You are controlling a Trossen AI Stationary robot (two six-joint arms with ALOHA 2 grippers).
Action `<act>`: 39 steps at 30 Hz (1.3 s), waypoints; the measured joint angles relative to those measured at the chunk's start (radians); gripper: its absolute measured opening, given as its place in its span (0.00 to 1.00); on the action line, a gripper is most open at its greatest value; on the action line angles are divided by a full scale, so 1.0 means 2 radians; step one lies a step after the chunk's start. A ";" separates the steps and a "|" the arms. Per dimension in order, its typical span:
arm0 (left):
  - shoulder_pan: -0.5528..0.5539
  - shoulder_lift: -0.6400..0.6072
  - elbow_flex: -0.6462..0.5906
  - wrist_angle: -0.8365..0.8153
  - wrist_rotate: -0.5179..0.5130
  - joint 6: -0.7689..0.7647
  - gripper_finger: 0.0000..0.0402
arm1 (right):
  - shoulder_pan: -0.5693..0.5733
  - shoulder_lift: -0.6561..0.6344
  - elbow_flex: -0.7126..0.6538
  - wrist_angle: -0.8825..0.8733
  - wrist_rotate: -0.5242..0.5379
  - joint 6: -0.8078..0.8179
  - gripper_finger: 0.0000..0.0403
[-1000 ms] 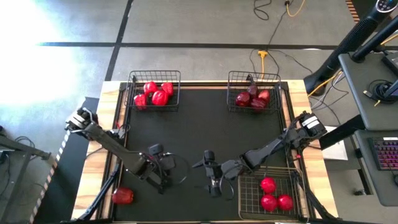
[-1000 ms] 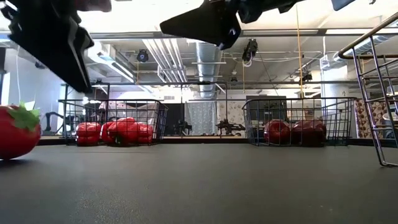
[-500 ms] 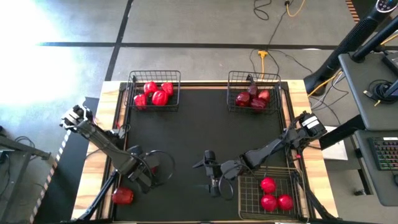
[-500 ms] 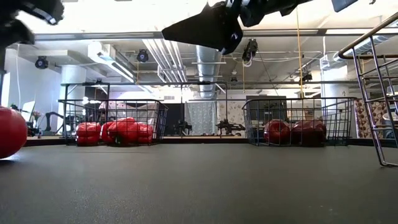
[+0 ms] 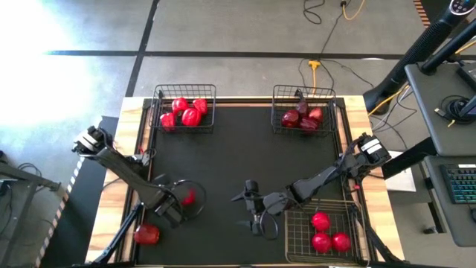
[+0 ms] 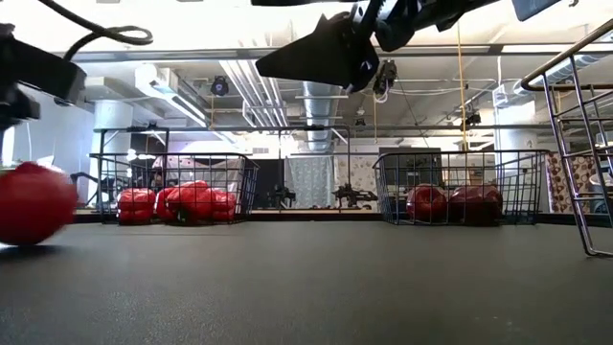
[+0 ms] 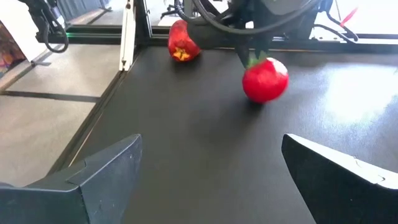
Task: Sort produce into baskets
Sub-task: Put the tomato into the gold wire basket
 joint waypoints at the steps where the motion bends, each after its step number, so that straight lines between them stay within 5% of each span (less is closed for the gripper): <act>1: 0.001 0.001 -0.005 0.006 -0.016 -0.003 0.24 | 0.000 0.000 0.000 -0.001 0.000 0.000 0.94; 10: 0.027 0.003 -0.040 0.178 -0.159 0.053 0.24 | -0.012 0.000 0.000 -0.013 0.010 -0.004 0.94; 20: 0.091 0.003 -0.084 0.336 -0.225 0.198 0.24 | -0.074 0.000 0.000 -0.063 0.013 0.007 0.94; 27: 0.120 0.003 -0.130 0.427 -0.234 0.252 0.24 | -0.116 0.000 0.000 -0.064 0.008 0.018 0.94; 35: 0.147 0.006 -0.189 0.576 -0.233 0.310 0.24 | -0.146 0.053 0.037 -0.058 -0.057 0.005 0.94; 39: 0.153 0.017 -0.206 0.613 -0.226 0.313 0.24 | -0.154 0.102 0.083 -0.097 -0.016 -0.036 0.94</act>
